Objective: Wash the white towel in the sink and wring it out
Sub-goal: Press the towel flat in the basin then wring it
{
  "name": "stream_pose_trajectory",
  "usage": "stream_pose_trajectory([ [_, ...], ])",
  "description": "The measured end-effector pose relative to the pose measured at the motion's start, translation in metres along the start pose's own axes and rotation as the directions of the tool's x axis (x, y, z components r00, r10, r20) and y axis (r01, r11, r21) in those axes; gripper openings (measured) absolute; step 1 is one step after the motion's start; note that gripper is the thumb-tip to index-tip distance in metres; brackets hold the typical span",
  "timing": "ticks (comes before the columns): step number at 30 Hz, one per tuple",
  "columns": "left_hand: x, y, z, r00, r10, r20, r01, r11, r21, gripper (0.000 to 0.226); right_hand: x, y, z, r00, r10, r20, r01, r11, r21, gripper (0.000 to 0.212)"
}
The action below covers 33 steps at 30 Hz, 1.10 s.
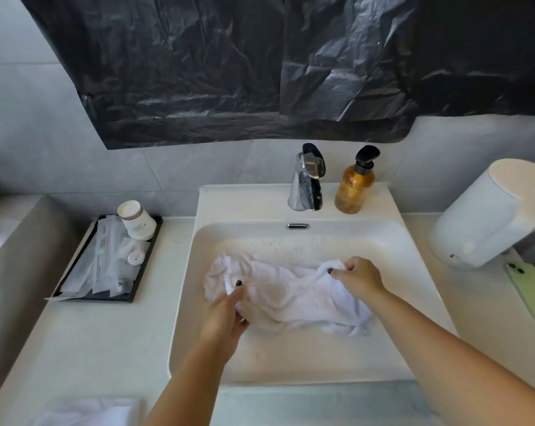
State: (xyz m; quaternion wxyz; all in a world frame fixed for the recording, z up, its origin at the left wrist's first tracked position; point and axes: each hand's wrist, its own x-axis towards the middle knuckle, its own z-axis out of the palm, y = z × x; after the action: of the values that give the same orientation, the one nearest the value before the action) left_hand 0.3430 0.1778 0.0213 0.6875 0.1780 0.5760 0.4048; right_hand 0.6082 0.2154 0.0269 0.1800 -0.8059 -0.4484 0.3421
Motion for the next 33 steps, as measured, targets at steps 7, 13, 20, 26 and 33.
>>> stream_pose_trajectory([
  [7, -0.013, 0.065, 0.025, 0.979, 0.204, -0.021, -0.202, 0.977, 0.074, 0.009, -0.029, -0.025, -0.071, 0.986, -0.101, -0.129, 0.143, 0.918, 0.370, 0.034],
  [13, -0.035, 0.127, 0.042, 0.875, 0.484, 0.000, -0.443, 0.801, 0.403, 0.025, -0.061, -0.056, -0.136, 0.896, -0.326, -0.300, 0.333, 0.943, -0.032, 0.031],
  [20, -0.067, 0.173, 0.053, 0.702, 0.702, 0.124, -0.492, 0.351, 0.797, 0.040, -0.088, -0.084, -0.186, 0.824, -0.378, -0.422, 0.397, 0.917, -0.047, 0.031],
  [26, -0.078, 0.197, 0.042, 0.827, 0.561, -0.030, -0.400, 0.625, 0.671, 0.033, -0.095, -0.084, -0.197, 0.910, -0.130, -0.395, 0.293, 0.874, 0.387, 0.020],
  [33, -0.051, 0.135, 0.005, 0.970, 0.198, -0.143, -0.157, 0.953, 0.259, 0.018, -0.076, -0.020, -0.134, 0.971, 0.143, -0.189, 0.014, 0.761, 0.649, 0.019],
])
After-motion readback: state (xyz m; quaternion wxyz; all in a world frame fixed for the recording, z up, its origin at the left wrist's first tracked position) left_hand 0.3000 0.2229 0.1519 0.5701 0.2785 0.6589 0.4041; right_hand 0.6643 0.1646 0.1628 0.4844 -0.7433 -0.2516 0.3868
